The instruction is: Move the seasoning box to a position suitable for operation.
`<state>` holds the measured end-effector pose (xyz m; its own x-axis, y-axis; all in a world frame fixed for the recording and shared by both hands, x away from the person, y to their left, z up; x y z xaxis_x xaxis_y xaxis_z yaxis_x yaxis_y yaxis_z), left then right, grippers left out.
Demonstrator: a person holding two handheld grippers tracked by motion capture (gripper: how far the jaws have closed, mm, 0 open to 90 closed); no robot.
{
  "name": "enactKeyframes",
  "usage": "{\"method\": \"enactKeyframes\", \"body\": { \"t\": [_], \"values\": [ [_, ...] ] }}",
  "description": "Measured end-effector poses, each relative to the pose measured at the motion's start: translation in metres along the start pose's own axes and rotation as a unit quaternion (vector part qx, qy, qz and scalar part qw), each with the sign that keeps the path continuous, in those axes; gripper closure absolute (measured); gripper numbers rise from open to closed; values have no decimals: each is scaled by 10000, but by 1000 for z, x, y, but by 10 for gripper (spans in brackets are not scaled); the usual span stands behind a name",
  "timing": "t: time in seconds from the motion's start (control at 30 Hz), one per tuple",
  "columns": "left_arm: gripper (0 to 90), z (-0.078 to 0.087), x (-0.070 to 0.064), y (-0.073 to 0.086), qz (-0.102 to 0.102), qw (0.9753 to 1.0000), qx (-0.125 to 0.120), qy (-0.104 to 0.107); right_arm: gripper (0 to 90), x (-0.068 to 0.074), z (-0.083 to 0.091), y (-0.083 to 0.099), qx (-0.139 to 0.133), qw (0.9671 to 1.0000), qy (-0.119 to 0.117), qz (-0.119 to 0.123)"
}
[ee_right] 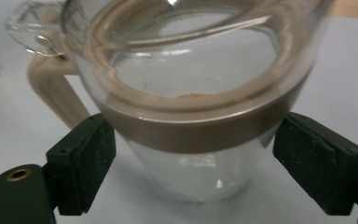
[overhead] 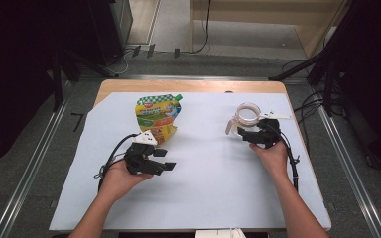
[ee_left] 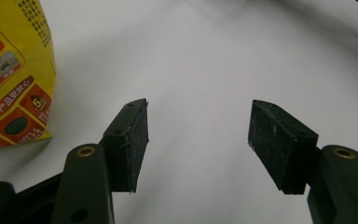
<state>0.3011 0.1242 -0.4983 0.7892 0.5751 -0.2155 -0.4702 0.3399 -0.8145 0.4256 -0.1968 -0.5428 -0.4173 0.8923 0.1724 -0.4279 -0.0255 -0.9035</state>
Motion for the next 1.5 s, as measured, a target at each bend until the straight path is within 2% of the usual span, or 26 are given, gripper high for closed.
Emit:
{"method": "enactKeyframes", "body": {
  "t": [0.1,0.17,0.27,0.5,0.6,0.8,0.83,0.87,0.93,1.03,1.27,1.5],
  "values": [
    [388,1,0,0,13,10000,-25,-21,125,1,-6,3,-39,9999,91,70],
    [388,1,2,1,12,10000,-31,-37,114,2,-13,3,-184,9995,207,173],
    [387,2,3,1,26,10000,-28,-53,109,2,-17,2,-235,9992,218,221],
    [386,2,4,1,79,9999,-38,-58,94,2,-26,0,-336,9991,254,98],
    [385,2,5,2,92,9999,-14,-51,100,2,-26,0,-362,9989,273,110],
    [385,3,6,2,139,9999,-35,-48,119,3,-24,-2,-373,9982,359,312],
    [384,3,6,2,139,9999,-35,-48,119,2,-24,-3,-367,9983,369,279],
    [379,2,6,2,197,9998,-50,25,121,2,-23,-4,-384,9985,343,210],
    [378,1,6,2,188,9998,-31,31,121,2,-23,-5,-399,9986,304,140],
    [374,-1,5,2,221,9997,-15,77,122,4,-21,-6,-402,9985,289,238],
    [372,-1,8,2,179,9998,-11,7,122,21,-12,-12,-423,9987,62,273],
    [373,0,11,0,237,9997,-24,24,122,39,0,-12,-389,9986,-129,327]
  ]
}}
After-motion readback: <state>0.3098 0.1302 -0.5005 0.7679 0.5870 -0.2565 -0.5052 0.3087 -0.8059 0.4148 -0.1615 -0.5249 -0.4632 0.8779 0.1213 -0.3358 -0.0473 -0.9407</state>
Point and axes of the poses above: each handheld gripper's, and its own axes: z roughly backward along the jaws, y roughly out of its underside, x roughly to its left, the point moved 7 cm from there along -z, roughly forward along the jaws, and after that the axes turned 12 degrees about -x, right-handed, at the moved point
